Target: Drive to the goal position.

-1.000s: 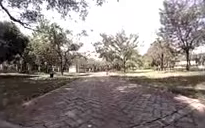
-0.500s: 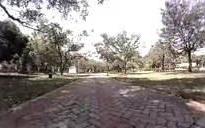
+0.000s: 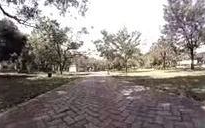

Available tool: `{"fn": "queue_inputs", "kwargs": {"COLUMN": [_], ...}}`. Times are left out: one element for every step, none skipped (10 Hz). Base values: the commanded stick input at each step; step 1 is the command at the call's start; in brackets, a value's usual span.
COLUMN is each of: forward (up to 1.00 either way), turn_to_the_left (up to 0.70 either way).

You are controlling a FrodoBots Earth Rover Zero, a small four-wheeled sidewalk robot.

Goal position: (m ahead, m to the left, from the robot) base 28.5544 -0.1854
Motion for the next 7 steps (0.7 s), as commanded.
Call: {"fn": "queue_inputs", "kwargs": {"forward": [0.7,0.7,0.7,0.7,0.7,0.7,0.7], "turn_to_the_left": [0.0,0.0,0.0,0.0,0.0,0.0,0.0]}}
